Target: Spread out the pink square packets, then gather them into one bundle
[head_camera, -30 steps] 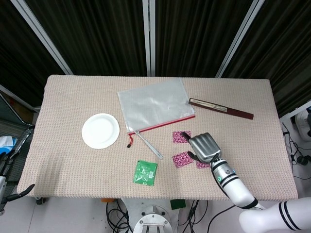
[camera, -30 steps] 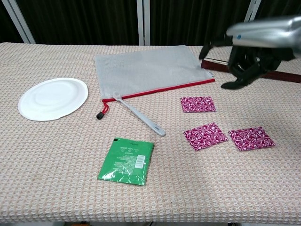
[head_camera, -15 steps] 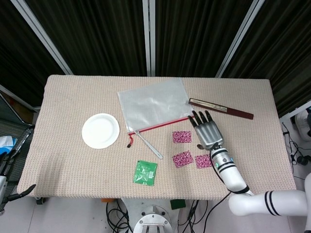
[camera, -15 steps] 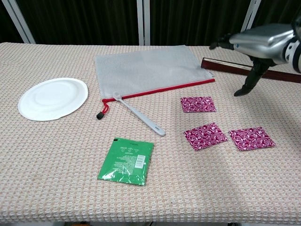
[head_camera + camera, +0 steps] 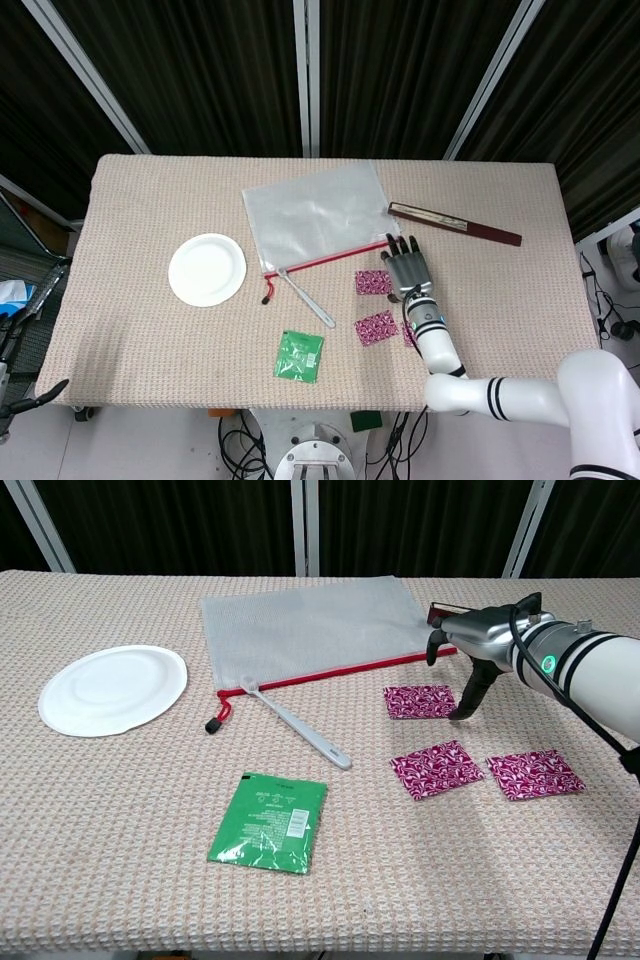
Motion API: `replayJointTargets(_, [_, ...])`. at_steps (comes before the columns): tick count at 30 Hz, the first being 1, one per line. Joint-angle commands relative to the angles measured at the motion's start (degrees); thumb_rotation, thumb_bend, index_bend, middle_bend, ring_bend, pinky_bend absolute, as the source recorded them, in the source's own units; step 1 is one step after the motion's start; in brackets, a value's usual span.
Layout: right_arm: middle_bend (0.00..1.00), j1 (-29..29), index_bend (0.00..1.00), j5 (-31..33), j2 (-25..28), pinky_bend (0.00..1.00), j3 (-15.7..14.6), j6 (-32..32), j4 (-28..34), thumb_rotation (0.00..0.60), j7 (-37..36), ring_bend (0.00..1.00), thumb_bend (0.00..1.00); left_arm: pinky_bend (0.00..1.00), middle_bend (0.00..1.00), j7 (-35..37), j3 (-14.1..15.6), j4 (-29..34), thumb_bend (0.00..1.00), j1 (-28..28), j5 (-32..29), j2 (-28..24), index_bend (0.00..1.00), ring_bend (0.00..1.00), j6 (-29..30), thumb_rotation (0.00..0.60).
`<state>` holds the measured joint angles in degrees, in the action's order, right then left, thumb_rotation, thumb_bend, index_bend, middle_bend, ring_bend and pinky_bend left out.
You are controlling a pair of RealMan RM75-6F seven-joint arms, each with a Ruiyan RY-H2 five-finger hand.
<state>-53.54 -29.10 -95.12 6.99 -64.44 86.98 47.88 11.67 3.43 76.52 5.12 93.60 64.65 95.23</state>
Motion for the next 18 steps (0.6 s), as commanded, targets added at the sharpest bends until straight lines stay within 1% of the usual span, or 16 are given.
replayJointTargets(1, [0.0,0.0,0.33,-0.09,-0.61,0.0,0.33,0.3,-0.1,0.6,0.06,0.0,0.33,0.18,0.03,0.06,0.02,-0.06,0.09,0.03,-0.03,-0.03,0.05,0.0,-0.01,0.301])
replayJointTargets(7, [0.0,-0.16,0.34,0.97,-1.5,0.0,0.79,0.67,-0.27,0.6,1.35,0.0,0.33,0.18,0.03,0.24,0.04,-0.27,0.09,0.1,-0.16,-0.03,0.05,0.0,-0.07,0.302])
replayJointTargets(15, [0.0,-0.75,0.34,3.78,-2.5,0.0,1.89,1.73,-1.38,0.6,3.05,0.0,0.38,0.18,0.03,0.76,0.06,-0.51,0.09,0.28,-0.44,-0.2,0.05,0.0,-0.1,0.301])
replayJointTargets(18, [0.0,-0.87,0.36,4.36,-2.55,0.0,2.3,2.31,-1.43,0.6,3.04,0.0,0.41,0.18,0.03,0.79,0.05,-0.5,0.09,0.36,-0.49,-0.33,0.05,0.0,-0.03,0.299])
